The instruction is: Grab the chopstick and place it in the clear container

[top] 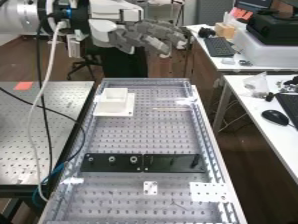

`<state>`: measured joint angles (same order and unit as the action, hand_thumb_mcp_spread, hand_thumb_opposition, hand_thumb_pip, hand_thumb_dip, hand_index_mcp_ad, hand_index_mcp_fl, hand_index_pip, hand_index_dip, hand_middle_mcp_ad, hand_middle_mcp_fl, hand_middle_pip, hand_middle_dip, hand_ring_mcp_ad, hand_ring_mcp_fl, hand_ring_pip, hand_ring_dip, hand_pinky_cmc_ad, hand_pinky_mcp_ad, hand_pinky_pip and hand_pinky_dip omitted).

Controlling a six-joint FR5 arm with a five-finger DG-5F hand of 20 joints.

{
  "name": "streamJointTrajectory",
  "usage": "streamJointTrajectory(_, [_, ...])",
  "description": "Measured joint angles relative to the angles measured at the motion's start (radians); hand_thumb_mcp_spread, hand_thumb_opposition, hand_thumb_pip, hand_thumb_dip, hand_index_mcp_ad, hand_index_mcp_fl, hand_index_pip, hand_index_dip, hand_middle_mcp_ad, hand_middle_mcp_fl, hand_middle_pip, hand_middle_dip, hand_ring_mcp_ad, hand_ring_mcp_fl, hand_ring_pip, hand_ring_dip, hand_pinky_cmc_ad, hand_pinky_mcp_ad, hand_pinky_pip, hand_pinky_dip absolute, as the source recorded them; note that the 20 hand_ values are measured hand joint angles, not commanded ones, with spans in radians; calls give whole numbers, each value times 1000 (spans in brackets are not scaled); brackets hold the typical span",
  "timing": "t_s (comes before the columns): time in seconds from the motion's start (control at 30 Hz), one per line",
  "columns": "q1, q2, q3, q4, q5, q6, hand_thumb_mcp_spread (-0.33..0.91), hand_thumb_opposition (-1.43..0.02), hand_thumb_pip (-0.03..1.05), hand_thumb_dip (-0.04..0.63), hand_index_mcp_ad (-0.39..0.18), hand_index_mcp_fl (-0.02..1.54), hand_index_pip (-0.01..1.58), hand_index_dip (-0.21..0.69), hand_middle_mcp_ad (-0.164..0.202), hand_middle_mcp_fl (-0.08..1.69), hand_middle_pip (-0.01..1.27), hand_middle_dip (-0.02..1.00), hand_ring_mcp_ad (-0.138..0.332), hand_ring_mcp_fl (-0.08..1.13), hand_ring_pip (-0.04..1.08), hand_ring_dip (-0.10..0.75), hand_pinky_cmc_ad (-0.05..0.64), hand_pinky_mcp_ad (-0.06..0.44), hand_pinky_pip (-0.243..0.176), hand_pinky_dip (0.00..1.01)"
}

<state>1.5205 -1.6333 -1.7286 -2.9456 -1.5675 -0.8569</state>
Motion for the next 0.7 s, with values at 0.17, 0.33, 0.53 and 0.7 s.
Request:
streamJointTrajectory(0.17, [-28,23,-19,7,-19,-14,194,-719,557,101,-98,110,70,251,72,164,87,377,134,16,105,197,410,316,-108,339])
streamJointTrajectory(0.33, [-29,34,-32,15,-18,-22,178,-719,559,101,-113,113,70,248,66,141,94,363,134,16,110,195,410,314,-108,330])
streamJointTrajectory(0.53, [-26,34,-30,34,0,61,178,-719,559,93,-110,113,73,250,70,145,96,361,134,16,108,185,412,314,-108,328])
streamJointTrajectory(0.7, [-13,32,-30,79,33,85,164,-719,559,93,-98,105,70,250,79,145,96,363,134,16,108,185,412,314,-108,328])
